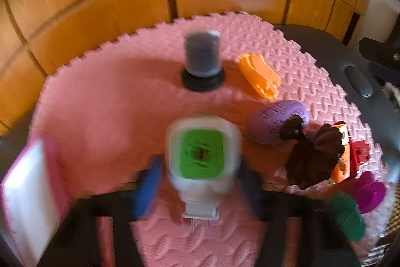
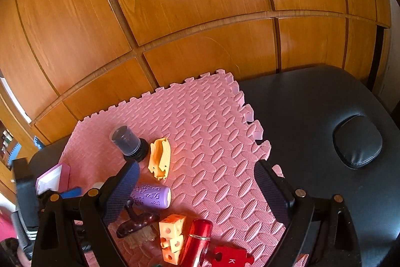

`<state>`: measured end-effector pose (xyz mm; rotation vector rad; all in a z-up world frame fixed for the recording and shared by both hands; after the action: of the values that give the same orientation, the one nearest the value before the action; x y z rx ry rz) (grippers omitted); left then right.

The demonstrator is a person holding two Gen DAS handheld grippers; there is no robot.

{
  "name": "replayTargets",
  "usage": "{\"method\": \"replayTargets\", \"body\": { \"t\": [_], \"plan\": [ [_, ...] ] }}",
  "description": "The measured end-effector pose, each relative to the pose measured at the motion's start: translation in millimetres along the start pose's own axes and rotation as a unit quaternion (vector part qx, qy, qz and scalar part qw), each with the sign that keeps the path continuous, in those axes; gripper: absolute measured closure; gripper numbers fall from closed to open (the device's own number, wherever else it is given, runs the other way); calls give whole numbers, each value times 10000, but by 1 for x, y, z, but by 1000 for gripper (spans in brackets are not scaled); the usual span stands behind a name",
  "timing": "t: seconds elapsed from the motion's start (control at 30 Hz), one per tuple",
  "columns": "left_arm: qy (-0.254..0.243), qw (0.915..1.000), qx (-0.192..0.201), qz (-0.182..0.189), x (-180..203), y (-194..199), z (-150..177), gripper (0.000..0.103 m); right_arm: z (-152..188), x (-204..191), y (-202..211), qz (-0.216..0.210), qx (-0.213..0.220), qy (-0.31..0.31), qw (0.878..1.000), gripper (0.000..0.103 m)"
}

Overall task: Organize rigid objects
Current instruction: 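Reach the left gripper to the white-green air freshener and grasp it, then carry the air freshener into the tray and release it while the right gripper grasps the clear cup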

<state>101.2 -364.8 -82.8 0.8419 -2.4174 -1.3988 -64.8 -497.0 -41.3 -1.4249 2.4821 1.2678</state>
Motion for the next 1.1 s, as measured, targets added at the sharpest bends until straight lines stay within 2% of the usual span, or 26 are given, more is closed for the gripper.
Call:
{"method": "replayTargets", "body": {
  "t": [0.17, 0.43, 0.57, 0.7, 0.83, 0.97, 1.0, 1.1],
  "plan": [
    [226, 9994, 218, 132, 1, 14, 15, 51, 2, -2, -4, 17, -86, 59, 9999, 9],
    [639, 9966, 483, 211, -11, 63, 58, 51, 17, -19, -16, 20, -374, 489, 9981, 13],
    [915, 9938, 575, 263, -26, 87, 80, 51, 21, -45, -25, -182, -625, 806, 9946, 15],
    [1259, 9893, 695, 256, -47, 105, 95, 51, 9, -84, -41, -315, -670, 1242, 9895, 15],
    [1501, 9848, 863, 142, -72, 127, 109, 51, -3, -123, -75, -199, -861, 1563, 9837, 15],
    [1789, 9795, 924, -67, -110, 138, 118, 51, -8, -142, -112, 45, -1087, 1694, 9795, 15],
    [1865, 9781, 905, -171, -122, 138, 119, 51, -8, -145, -123, 126, -1155, 1727, 9781, 18],
    [2058, 9742, 827, -410, -155, 132, 124, 51, -3, -151, -147, 384, -1385, 1808, 9730, 40]
  ]
}}
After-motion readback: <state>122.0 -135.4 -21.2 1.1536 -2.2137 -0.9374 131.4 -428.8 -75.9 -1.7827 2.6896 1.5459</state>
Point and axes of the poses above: each gripper's, at about its wrist camera, not at the fingertips, and y roughly against the way its jaws point, x to its right, z to its underside, the point moved 2 cm from there along -y, roughly the way its jaws point, and after that the axes turned 5 degrees about -y, right-handed, at the moved point
